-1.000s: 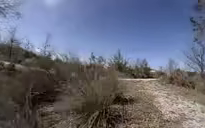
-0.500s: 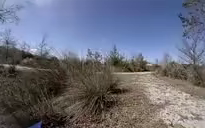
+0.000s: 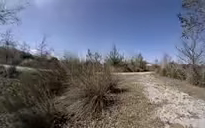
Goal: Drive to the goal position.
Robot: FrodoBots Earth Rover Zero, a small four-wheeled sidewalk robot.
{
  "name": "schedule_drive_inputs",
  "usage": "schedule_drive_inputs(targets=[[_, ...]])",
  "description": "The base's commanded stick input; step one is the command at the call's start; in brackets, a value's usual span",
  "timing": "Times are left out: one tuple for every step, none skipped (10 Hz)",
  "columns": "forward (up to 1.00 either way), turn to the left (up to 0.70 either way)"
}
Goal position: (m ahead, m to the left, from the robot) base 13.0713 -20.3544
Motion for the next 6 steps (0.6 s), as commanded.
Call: schedule_drive_inputs(targets=[[0.0,-0.27],[0.0,-0.48],[0.0,-0.69],[0.0,-0.7],[0.0,-0.7],[0.0,-0.7]])
